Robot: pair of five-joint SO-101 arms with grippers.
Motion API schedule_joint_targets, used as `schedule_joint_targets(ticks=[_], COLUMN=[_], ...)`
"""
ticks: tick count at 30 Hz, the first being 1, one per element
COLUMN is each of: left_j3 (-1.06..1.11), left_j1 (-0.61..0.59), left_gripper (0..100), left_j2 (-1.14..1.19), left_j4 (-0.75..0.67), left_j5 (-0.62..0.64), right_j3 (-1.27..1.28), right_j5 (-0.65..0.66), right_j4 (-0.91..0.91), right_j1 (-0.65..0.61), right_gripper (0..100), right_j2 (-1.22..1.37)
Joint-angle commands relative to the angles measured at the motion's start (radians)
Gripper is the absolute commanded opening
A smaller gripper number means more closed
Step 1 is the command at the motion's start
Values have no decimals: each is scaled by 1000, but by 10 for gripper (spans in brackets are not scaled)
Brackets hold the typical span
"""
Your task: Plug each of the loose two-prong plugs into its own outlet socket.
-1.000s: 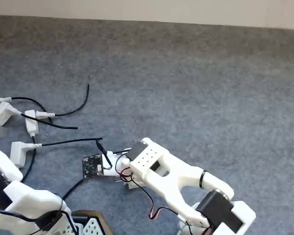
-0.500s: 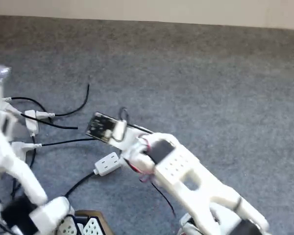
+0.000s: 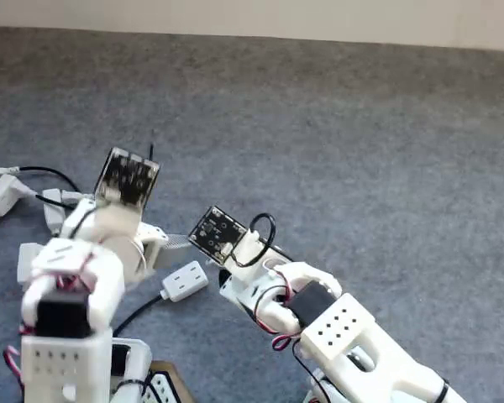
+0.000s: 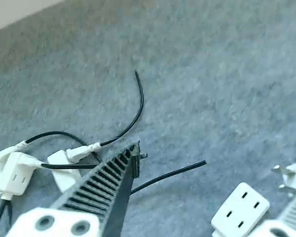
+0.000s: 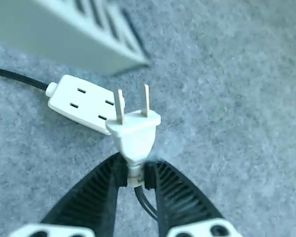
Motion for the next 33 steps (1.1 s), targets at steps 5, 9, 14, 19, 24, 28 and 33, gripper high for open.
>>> schedule_joint_targets(ticks=[5,9,14,19,24,28,33], left_j3=[180,286,403,444,452,440,344], left_j1=[25,25,94,104,105,58,-159], left_gripper=[467,467,467,467,467,467,466], left_j2=[-122,-124,-124,-125,-125,-125,-111], left_j4=[-64,-87,-87,-89,-101,-110,-141], left_j5=[54,51,9,8,-14,-41,-132], right_j3=[-22,-134,-306,-406,-420,-412,-410], right_j5=[-41,-52,-51,-46,-6,-5,-12], right_j4=[50,113,240,285,286,289,344], right_j1=[-91,-85,-84,-36,28,30,28], right_gripper=[5,5,5,5,5,5,5], right_j2=[-38,-38,-31,-30,-28,-27,-16])
